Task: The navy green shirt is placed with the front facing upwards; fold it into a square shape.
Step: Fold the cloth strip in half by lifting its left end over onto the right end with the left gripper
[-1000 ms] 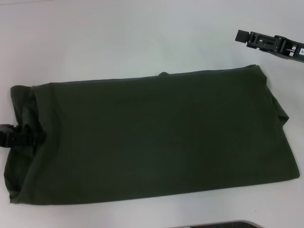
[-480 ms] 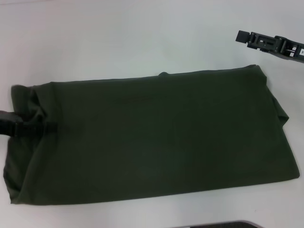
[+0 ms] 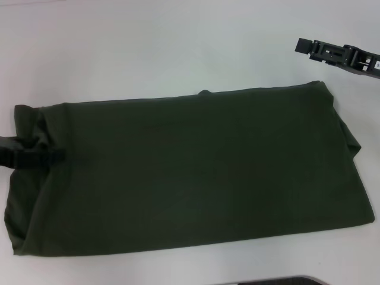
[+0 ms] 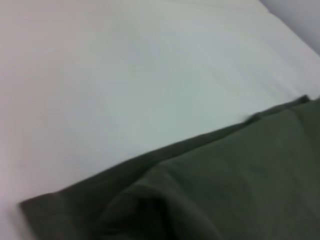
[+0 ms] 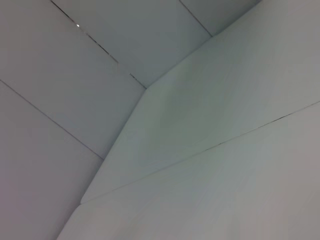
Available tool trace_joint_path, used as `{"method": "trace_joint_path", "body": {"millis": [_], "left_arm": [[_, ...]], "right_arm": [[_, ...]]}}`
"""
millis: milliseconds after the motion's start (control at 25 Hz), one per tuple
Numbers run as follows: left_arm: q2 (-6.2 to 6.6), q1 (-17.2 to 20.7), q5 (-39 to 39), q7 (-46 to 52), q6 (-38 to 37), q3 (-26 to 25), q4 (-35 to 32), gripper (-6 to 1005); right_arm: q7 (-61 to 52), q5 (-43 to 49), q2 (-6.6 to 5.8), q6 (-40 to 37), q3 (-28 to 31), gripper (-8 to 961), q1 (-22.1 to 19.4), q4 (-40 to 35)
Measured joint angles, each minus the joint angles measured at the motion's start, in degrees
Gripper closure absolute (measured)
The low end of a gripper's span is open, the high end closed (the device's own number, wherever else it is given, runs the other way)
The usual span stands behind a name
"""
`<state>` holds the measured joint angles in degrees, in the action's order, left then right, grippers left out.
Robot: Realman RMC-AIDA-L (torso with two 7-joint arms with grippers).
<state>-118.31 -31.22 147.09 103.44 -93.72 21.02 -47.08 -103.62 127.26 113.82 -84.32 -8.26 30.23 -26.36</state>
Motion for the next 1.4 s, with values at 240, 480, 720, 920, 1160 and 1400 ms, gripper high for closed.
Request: {"method": "trace_joint_path", "body": {"millis": [240,480,720,920,1160,1400], "left_arm": [[0.20,0.7,0.5,0.2,2.6,-0.6,-0.1,138],[0.19,1.2,0.6,0.7,4.9,-0.6,-0.3,138],[0.19,2.1,0.7,1.2,6.5,-1.0,-0.7,138],[0.22,2.5,0.7,1.2,6.9,-1.5,-0.9,138],[0.35,2.5,1.2,1.5,5.3,-1.3,-0.9,138],[0.78,2.2,2.0,1.5,3.2,-1.3,-0.9,138]], "right_arm": [[0.0,0.0,0.00,0.1,0.0,37,0.0,0.0],[0.0,0.0,0.00,0.1,0.0,37,0.1,0.0],[0.0,0.0,0.00,0.1,0.0,36,0.0,0.0],[0.0,0.0,0.00,0.0,0.0,36,0.1,0.0],[0.0,-0.4,0.00,0.0,0.0,36,0.1,0.0],[0.0,-0.6,0.00,0.0,0.0,36,0.0,0.0]]}}
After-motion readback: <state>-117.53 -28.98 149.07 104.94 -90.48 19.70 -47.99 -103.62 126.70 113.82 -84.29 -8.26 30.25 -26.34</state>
